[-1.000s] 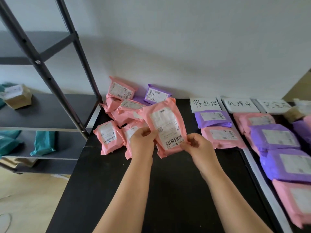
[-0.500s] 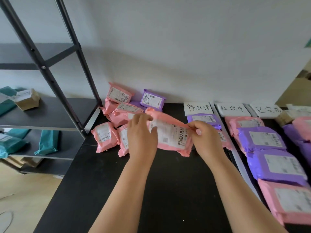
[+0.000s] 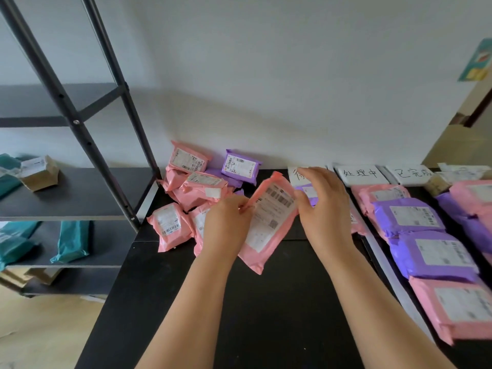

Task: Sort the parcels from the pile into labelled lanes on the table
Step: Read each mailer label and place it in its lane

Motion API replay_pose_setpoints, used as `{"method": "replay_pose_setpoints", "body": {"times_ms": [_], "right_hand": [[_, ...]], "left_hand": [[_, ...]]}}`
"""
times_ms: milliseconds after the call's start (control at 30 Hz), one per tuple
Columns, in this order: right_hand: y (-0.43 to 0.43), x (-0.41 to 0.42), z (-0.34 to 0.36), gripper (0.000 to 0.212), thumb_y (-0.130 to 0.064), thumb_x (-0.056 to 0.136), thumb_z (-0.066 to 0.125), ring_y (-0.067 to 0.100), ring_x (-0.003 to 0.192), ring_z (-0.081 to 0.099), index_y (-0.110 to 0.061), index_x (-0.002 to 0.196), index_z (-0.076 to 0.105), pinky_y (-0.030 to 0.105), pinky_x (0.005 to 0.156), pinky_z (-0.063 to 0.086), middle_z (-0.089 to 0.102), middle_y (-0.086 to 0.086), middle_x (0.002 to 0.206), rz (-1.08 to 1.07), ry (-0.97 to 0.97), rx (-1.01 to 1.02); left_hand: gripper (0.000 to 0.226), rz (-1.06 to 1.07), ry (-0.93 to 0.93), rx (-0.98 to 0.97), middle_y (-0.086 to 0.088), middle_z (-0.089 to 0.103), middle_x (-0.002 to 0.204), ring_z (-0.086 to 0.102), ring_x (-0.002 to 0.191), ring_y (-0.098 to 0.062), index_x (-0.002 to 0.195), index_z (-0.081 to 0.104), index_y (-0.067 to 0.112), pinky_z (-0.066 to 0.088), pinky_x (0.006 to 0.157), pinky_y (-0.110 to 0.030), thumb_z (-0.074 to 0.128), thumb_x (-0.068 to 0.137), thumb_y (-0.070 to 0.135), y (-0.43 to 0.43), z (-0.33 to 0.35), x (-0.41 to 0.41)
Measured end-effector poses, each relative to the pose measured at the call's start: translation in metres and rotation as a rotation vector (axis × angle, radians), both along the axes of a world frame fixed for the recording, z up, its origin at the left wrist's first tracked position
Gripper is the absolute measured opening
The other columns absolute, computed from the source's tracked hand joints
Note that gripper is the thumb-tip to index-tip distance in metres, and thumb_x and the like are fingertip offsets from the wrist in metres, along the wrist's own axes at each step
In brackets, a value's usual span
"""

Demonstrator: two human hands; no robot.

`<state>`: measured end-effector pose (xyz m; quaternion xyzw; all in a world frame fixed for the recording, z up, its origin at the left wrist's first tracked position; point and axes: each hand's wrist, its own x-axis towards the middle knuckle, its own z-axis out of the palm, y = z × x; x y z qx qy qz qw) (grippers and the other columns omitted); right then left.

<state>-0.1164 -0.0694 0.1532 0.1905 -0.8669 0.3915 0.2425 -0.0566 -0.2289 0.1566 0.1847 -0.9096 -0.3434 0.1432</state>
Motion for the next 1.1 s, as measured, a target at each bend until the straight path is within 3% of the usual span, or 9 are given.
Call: {"method": "replay_pose_setpoints", "body": {"times_ms": [100,167,200,267,333,467,600,800,1100], "right_hand": [[-0.002,0.013,0.004,0.030,-0.024,0.095,0.064,0.014,0.107,0.060,-0.020,0.125,0.061,0.033,0.091,0.051,0.062,-0.008,0.110,-0.032,-0.194,-0.128],[-0.005,0.019,0.006,0.034,-0.034,0.096,0.062,0.005,0.091,0.059,-0.021,0.127,0.060,0.015,0.074,0.043,0.060,-0.013,0.097,-0.037,-0.372,-0.122],[-0.007,0.021,0.006,0.039,-0.039,0.096,0.061,0.003,0.086,0.057,-0.020,0.129,0.059,0.013,0.068,0.039,0.060,-0.014,0.096,-0.031,-0.446,-0.098],[-0.013,0.025,0.002,0.044,-0.045,0.095,0.060,0.005,0.089,0.056,-0.019,0.131,0.059,0.013,0.066,0.038,0.062,-0.011,0.102,-0.005,-0.527,-0.065],[-0.017,0.026,-0.002,0.035,-0.040,0.096,0.062,0.008,0.092,0.062,-0.017,0.122,0.065,0.016,0.067,0.046,0.068,-0.008,0.105,0.007,-0.519,-0.082],[-0.018,0.026,-0.005,0.013,-0.027,0.094,0.066,0.013,0.085,0.067,-0.017,0.095,0.074,0.037,0.075,0.057,0.071,-0.009,0.087,-0.014,-0.465,-0.132],[-0.015,0.031,0.001,0.009,-0.021,0.093,0.067,0.009,0.081,0.066,-0.018,0.087,0.073,0.030,0.071,0.055,0.071,-0.011,0.083,0.016,-0.476,-0.178],[-0.016,0.043,0.004,0.007,-0.023,0.094,0.066,-0.003,0.077,0.060,-0.024,0.089,0.070,0.012,0.063,0.043,0.066,-0.018,0.082,0.036,-0.474,-0.134],[-0.008,0.049,0.007,0.015,-0.028,0.093,0.067,0.002,0.089,0.066,-0.023,0.106,0.074,0.019,0.074,0.053,0.072,-0.014,0.095,0.048,-0.468,-0.247]], "left_hand": [[0.006,0.050,0.005,0.170,0.015,0.059,0.084,0.056,0.076,-0.004,0.097,0.064,0.028,0.045,0.064,-0.017,0.059,0.097,0.025,-0.011,-0.002,0.005],[0.004,0.068,0.030,0.256,0.016,0.061,0.084,0.058,0.077,-0.002,0.092,0.063,0.028,0.049,0.065,-0.021,0.063,0.095,0.026,-0.016,-0.001,0.009],[0.004,0.074,0.040,0.296,0.014,0.064,0.085,0.060,0.078,-0.004,0.091,0.065,0.027,0.052,0.065,-0.023,0.064,0.094,0.026,-0.017,-0.001,0.010],[0.005,0.079,0.043,0.381,0.013,0.067,0.083,0.065,0.079,-0.006,0.087,0.068,0.025,0.055,0.066,-0.025,0.068,0.092,0.024,-0.018,-0.001,0.013],[0.003,0.086,0.040,0.529,0.010,0.071,0.081,0.069,0.080,-0.011,0.086,0.073,0.019,0.059,0.073,-0.031,0.072,0.088,0.021,-0.019,0.000,0.016],[0.002,0.022,-0.016,0.672,0.003,0.076,0.085,0.073,0.083,-0.016,0.088,0.074,0.013,0.061,0.078,-0.034,0.074,0.086,0.015,-0.021,0.004,0.022],[0.011,-0.034,-0.010,0.749,0.001,0.076,0.091,0.073,0.089,-0.019,0.095,0.073,0.011,0.060,0.084,-0.039,0.075,0.085,0.014,-0.025,0.006,0.025],[0.019,0.053,0.139,0.917,0.003,0.077,0.093,0.073,0.093,-0.016,0.104,0.075,0.017,0.059,0.088,-0.035,0.070,0.091,0.030,-0.026,0.016,0.027],[0.013,0.028,0.135,0.952,0.000,0.078,0.089,0.074,0.088,-0.016,0.098,0.076,0.012,0.060,0.082,-0.031,0.070,0.090,0.021,-0.022,0.025,0.034]]}}
